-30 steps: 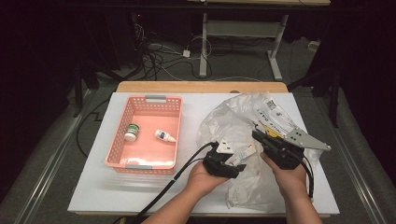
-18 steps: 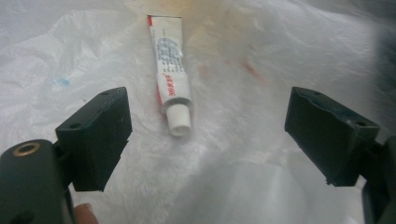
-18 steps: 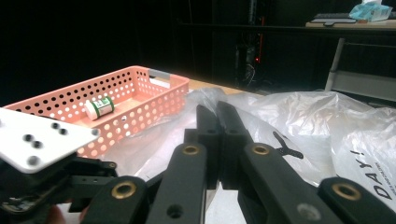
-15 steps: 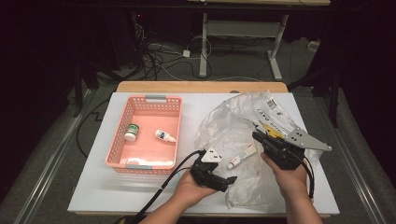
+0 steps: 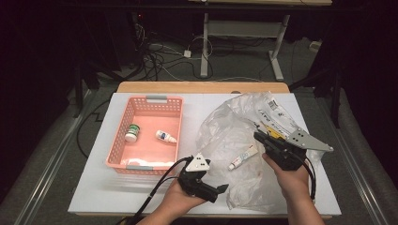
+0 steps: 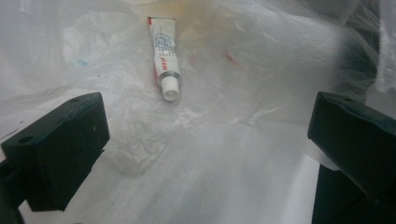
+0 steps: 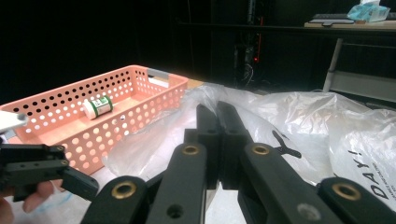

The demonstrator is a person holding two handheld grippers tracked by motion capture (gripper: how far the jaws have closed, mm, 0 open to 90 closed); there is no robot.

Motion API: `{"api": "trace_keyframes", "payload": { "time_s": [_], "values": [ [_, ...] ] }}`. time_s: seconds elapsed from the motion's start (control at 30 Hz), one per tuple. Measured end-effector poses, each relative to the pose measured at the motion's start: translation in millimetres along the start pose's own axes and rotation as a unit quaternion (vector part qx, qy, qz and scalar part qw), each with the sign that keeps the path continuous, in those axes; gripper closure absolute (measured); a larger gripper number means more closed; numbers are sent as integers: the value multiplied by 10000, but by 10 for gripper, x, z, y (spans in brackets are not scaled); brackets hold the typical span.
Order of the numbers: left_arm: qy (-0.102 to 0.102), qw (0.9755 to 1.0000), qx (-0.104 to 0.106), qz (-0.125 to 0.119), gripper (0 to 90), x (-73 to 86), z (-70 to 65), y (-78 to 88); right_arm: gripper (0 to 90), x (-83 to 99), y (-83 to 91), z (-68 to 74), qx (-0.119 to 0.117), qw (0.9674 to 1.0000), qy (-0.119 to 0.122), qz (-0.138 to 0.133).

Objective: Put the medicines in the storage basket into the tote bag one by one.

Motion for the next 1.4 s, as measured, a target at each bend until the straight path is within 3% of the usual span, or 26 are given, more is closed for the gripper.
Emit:
{"api": "trace_keyframes", "payload": {
  "time_s": [0.4,0.53,0.9,1.2,1.4],
  "values": [
    [-7,9994,-258,-210,0,-28,117,386,900,4,1,-1,19,10000,16,13],
    [147,9994,-171,-250,0,-22,143,454,900,5,-3,3,27,10000,14,18],
    [222,9990,-239,-309,0,-12,221,670,900,1,18,-11,37,10000,15,6],
    [300,9972,-537,-435,0,-12,422,867,900,-6,34,-25,60,10000,20,-10],
    [307,9943,-932,-414,0,16,620,1004,900,-14,42,-31,59,10000,27,-33]
  ]
}}
Point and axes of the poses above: each handheld gripper's, and its own axes: y roughly backward along the jaws, x roughly out of its underside, z roughly to its left, the point moved 9 cm from there along -y, roughly forward along the jaws, and after that the axes turned 4 degrees about y, right-handed, at the moved point
